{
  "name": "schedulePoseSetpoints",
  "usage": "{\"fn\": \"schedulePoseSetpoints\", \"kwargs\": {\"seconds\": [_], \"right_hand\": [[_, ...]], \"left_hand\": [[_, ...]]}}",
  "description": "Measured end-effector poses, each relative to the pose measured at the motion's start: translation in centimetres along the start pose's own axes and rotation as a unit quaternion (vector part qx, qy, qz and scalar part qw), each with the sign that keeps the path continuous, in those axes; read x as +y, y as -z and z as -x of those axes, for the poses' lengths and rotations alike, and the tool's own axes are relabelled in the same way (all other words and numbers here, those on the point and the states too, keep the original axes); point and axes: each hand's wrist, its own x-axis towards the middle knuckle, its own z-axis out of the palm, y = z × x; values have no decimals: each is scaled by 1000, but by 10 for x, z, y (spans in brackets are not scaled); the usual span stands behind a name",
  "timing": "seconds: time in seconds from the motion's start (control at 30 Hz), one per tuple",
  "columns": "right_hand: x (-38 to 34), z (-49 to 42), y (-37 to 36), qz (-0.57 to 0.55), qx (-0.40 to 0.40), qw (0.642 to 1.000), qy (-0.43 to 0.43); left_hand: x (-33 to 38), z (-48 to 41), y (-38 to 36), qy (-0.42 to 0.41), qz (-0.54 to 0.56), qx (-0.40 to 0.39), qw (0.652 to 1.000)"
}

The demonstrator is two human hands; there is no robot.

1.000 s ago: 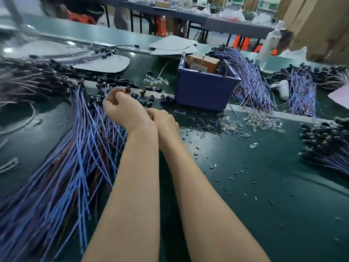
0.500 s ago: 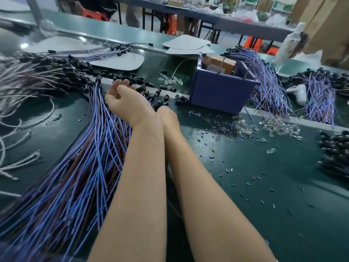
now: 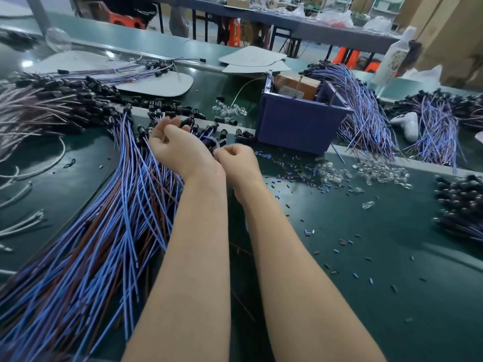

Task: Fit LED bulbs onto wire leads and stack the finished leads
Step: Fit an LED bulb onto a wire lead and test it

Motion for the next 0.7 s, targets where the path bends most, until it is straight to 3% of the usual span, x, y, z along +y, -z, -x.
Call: {"fn": "schedulePoseSetpoints", "kwargs": {"seconds": [0.1, 0.17, 0.27, 0.4, 0.43, 0.5, 0.6, 0.7], "right_hand": [[-8, 1, 12, -206, 16, 975, 83], [-13, 1, 22, -259, -6, 961, 91], [-15, 4, 40, -143, -54, 987, 54], [-14, 13, 82, -45, -108, 993, -12], [-11, 16, 94, -21, -101, 994, -21], [-1, 25, 113, 42, -114, 992, -24], [12, 38, 129, 61, -153, 986, -16], [20, 42, 145, -80, -20, 996, 24]], "left_hand": [[-1, -2, 2, -9, -24, -13, 1000], [-7, 0, 0, -14, -57, -41, 997], [-21, 9, -3, 3, -200, -165, 966], [-41, 21, -6, 32, -415, -331, 847], [-45, 25, -7, 31, -425, -343, 837], [-52, 38, -11, 13, -403, -336, 851], [-63, 61, -13, -103, -420, -343, 834], [-77, 83, -13, -56, -417, -444, 791]]}}
